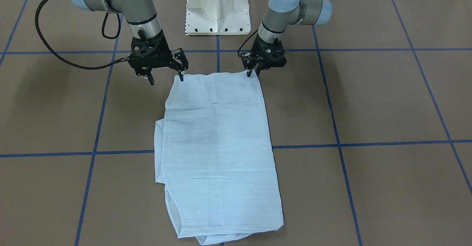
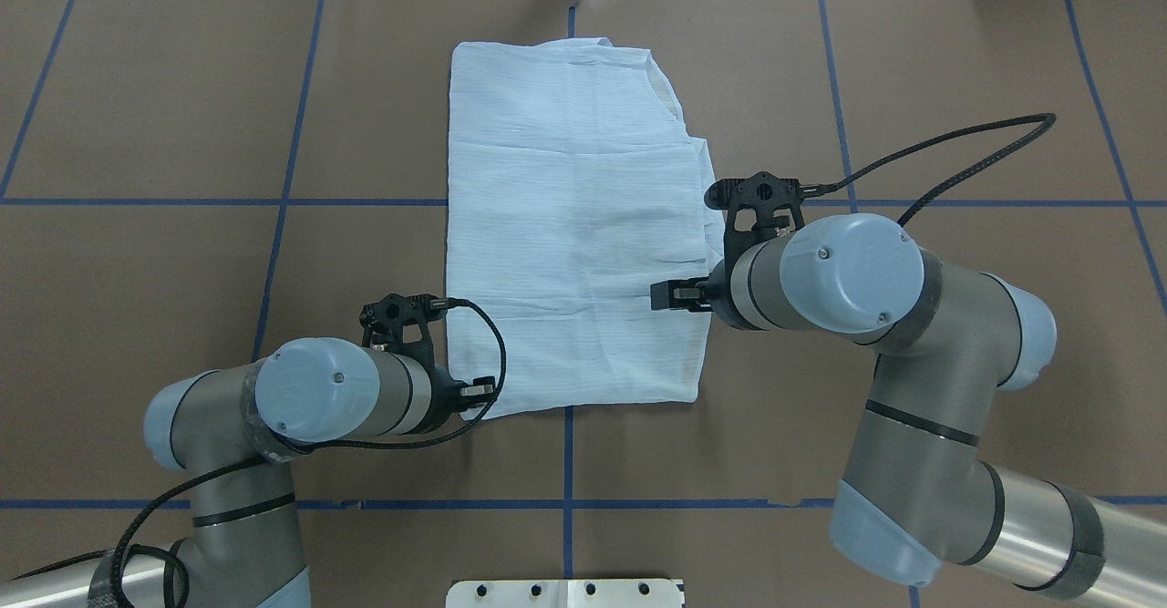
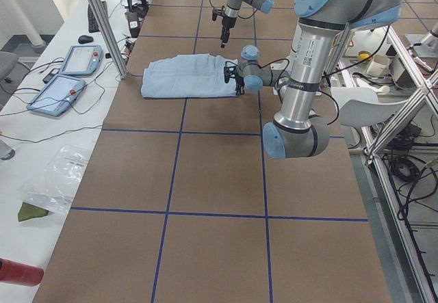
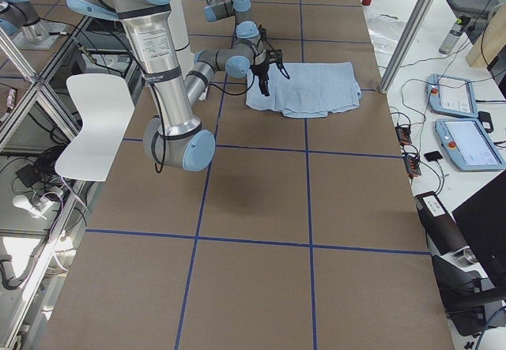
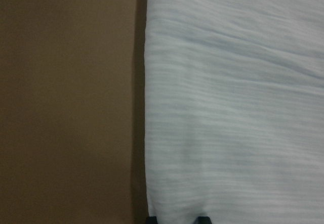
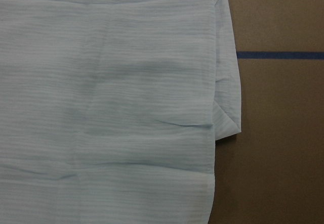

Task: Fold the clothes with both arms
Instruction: 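Lower both grippers to the shirt corners nearest the robot and grasp them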

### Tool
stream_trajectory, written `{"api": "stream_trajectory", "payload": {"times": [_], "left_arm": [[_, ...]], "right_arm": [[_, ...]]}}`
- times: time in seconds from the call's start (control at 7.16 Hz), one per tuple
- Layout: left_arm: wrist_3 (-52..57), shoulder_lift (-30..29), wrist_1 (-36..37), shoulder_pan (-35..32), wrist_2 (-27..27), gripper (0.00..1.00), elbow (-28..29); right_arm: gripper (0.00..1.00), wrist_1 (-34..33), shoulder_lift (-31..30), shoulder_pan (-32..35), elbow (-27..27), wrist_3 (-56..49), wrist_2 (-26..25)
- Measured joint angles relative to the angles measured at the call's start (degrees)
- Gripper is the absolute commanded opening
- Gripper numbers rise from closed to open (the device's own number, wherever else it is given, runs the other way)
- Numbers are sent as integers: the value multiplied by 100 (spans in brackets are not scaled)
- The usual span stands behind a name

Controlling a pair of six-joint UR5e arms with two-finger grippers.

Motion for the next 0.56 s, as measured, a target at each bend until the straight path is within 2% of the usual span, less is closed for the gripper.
{"api": "stream_trajectory", "payload": {"times": [0.28,0.56], "left_arm": [[2,-5,3,-11,0,0,-15],[4,-5,0,-20,11,0,-59]], "right_arm": [[97,0,1,-73,0,91,-47],[94,-5,12,-476,-11,1137,-314]]}}
